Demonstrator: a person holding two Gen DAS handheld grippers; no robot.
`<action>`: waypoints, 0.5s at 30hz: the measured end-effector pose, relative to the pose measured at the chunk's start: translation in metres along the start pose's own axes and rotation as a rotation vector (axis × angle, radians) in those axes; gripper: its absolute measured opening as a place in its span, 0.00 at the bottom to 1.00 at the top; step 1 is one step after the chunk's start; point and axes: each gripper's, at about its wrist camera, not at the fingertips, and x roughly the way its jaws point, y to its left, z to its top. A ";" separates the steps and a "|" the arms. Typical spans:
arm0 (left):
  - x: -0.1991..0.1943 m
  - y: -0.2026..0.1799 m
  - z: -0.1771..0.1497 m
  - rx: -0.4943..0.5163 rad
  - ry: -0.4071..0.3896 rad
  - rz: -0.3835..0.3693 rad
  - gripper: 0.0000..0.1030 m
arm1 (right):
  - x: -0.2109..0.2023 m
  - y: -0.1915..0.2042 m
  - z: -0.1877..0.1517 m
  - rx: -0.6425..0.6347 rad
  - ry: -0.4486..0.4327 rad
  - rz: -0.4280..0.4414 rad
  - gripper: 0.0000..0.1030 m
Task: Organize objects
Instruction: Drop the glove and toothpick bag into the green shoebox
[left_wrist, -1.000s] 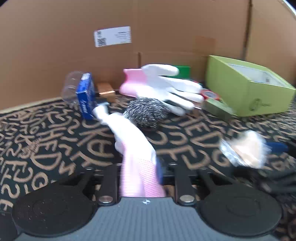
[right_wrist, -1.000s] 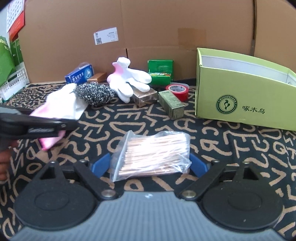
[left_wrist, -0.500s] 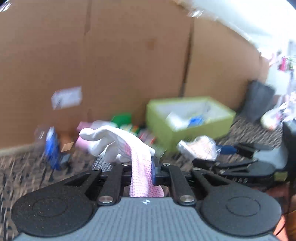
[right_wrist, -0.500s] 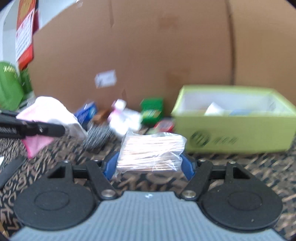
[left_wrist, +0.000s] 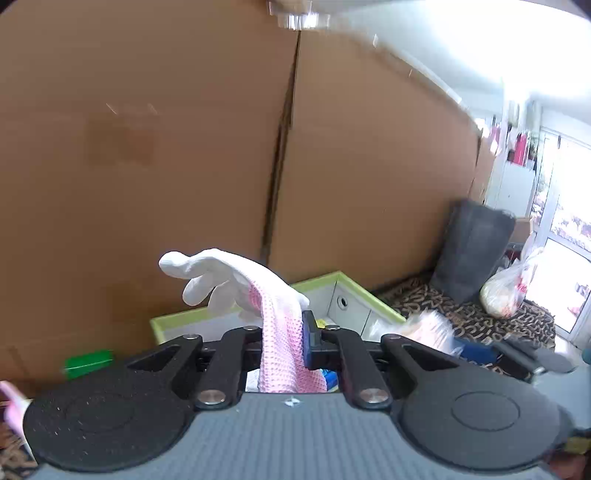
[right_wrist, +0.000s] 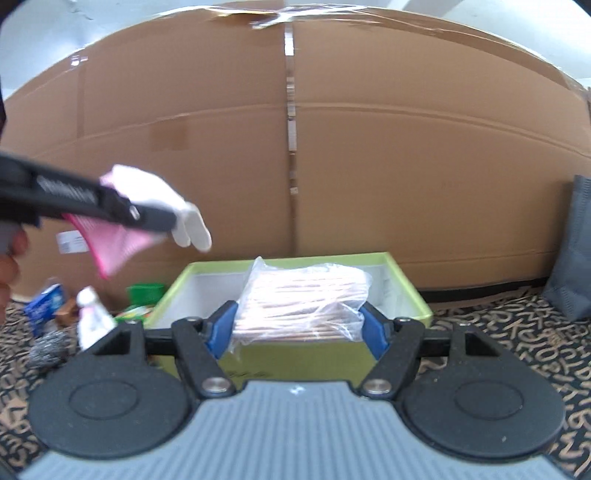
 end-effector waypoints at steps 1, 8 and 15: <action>0.013 0.003 0.001 -0.027 0.016 -0.013 0.10 | 0.006 -0.006 0.003 -0.003 -0.005 -0.010 0.67; 0.073 0.009 -0.001 -0.030 0.084 0.024 0.10 | 0.058 -0.028 0.021 -0.046 -0.018 -0.058 0.68; 0.092 0.027 -0.019 -0.089 0.199 0.134 0.77 | 0.115 -0.039 0.009 -0.043 0.059 -0.046 1.00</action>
